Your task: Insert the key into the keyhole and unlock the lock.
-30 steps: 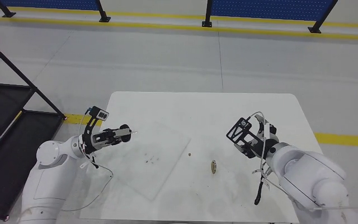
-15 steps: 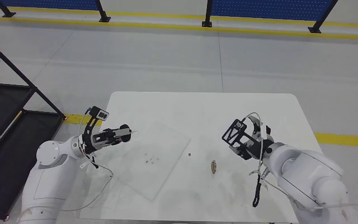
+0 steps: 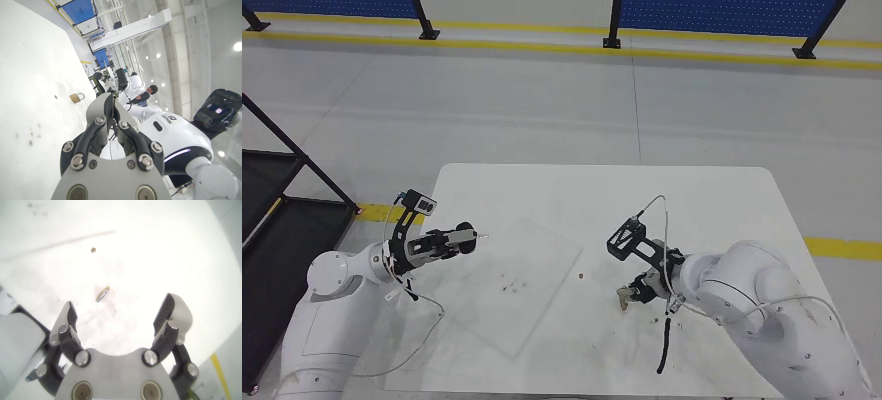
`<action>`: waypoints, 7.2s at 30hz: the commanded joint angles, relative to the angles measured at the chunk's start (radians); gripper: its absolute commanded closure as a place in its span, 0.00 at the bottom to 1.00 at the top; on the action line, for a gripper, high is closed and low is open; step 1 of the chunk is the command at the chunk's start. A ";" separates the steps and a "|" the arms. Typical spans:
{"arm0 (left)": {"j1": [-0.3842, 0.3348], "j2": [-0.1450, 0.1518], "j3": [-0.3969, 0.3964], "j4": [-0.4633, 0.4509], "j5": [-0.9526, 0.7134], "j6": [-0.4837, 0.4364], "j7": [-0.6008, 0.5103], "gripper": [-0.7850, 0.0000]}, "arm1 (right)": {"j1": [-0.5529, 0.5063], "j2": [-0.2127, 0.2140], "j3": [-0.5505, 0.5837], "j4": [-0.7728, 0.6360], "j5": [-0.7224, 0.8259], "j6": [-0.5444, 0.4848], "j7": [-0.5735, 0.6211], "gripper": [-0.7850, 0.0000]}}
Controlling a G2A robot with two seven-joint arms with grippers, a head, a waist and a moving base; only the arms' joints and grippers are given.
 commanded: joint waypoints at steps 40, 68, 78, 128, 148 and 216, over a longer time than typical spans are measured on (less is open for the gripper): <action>0.000 0.000 0.000 0.000 0.000 0.000 0.000 1.00 | 0.110 0.065 -0.171 0.092 0.120 0.290 -0.025 0.00; 0.000 0.000 0.000 0.000 0.000 0.000 0.000 1.00 | 0.245 0.032 -0.404 0.225 0.206 0.341 -0.076 0.00; 0.000 0.000 0.000 0.000 0.000 0.000 0.000 1.00 | 0.308 0.025 -0.476 0.277 0.249 0.373 -0.108 0.49; 0.000 0.000 0.000 0.000 0.000 0.000 0.000 1.00 | 0.156 0.177 -0.130 0.348 1.456 0.249 -0.429 1.00; 0.028 -0.030 0.232 -0.177 0.192 -0.072 0.269 1.00 | -0.067 0.146 -0.109 0.346 1.540 -0.032 -0.815 1.00; -0.079 -0.054 0.489 -0.155 0.286 -0.030 0.449 1.00 | -0.223 0.142 -0.019 0.257 1.306 -0.065 -0.944 1.00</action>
